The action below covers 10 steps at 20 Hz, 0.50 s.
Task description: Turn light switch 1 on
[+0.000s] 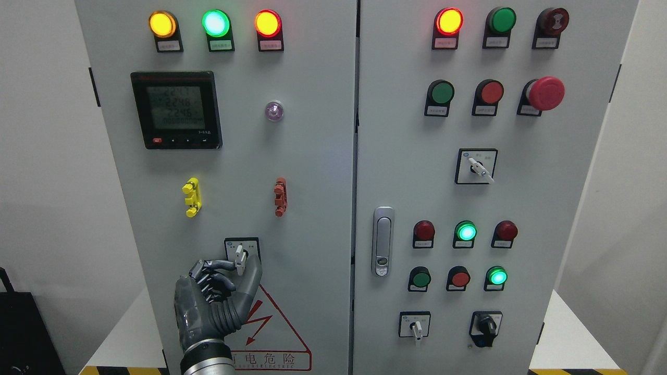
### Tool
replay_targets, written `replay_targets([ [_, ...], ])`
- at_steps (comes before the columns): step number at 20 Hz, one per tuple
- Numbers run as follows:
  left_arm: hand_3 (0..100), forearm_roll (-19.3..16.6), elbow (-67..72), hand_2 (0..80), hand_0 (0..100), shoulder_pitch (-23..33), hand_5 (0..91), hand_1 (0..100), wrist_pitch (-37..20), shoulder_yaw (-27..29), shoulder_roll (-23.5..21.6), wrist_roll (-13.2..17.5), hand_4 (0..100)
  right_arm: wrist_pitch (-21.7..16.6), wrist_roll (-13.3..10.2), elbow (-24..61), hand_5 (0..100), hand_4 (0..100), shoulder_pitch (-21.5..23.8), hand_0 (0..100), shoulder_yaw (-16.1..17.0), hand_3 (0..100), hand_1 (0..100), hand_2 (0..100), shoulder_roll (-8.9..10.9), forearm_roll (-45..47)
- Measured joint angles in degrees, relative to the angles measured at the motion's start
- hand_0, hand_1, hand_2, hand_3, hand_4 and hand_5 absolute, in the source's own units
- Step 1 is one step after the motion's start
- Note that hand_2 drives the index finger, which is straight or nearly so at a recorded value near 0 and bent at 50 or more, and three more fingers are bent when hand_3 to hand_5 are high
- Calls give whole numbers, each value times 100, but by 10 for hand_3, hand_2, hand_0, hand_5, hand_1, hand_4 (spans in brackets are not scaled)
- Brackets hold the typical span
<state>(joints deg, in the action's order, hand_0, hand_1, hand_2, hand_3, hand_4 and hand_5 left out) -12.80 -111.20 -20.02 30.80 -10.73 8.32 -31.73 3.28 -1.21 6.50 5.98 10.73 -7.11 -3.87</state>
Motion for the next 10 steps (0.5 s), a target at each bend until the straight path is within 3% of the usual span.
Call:
replay_targets([
  [10,919,12,4,603,122,-72,786,655,137,1,8,0,884,0,0,0,0,0,0,0,-1,0,0,0,0,0],
])
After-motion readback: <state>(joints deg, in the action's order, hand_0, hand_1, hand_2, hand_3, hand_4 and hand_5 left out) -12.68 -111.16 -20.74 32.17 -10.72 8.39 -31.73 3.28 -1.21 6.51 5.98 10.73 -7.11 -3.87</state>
